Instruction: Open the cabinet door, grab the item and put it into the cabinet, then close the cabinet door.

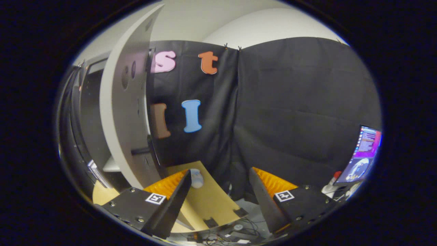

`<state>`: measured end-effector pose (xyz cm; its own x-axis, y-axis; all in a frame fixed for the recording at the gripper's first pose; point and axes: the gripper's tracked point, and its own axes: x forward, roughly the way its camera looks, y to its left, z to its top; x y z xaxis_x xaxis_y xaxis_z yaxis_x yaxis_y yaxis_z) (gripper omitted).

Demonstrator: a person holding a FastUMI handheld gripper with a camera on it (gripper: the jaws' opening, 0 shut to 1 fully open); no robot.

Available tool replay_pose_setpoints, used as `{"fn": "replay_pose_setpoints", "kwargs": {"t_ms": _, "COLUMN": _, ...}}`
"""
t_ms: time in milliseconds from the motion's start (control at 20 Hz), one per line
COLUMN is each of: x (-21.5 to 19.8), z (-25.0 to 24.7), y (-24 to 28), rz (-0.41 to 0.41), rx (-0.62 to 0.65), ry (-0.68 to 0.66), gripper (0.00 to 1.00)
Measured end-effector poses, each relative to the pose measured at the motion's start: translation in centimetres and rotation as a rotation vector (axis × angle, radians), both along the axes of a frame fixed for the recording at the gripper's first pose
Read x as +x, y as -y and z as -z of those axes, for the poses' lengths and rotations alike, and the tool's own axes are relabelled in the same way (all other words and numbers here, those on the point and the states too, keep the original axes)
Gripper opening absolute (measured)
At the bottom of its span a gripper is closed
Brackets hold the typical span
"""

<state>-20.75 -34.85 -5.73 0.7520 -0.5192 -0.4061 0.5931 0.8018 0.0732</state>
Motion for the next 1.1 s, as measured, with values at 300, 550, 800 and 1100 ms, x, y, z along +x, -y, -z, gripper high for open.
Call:
{"fn": "replay_pose_setpoints", "kwargs": {"t_ms": 300, "x": 4.1, "z": -0.7, "y": -0.1, "rz": -0.149, "rx": 0.054, "ry": 0.076, "gripper": 0.97}}
{"fn": "replay_pose_setpoints", "kwargs": {"t_ms": 550, "x": 6.5, "z": -0.8, "y": -2.0, "rz": -0.307, "rx": 0.077, "ry": 0.101, "gripper": 0.97}}
{"fn": "replay_pose_setpoints", "kwargs": {"t_ms": 800, "x": 8.5, "z": -1.3, "y": -10.7, "rz": -0.550, "rx": 0.144, "ry": 0.135, "gripper": 0.97}}
{"fn": "replay_pose_setpoints", "kwargs": {"t_ms": 1100, "x": 12.3, "z": -1.6, "y": -18.6, "rz": -0.717, "rx": 0.223, "ry": 0.167, "gripper": 0.97}}
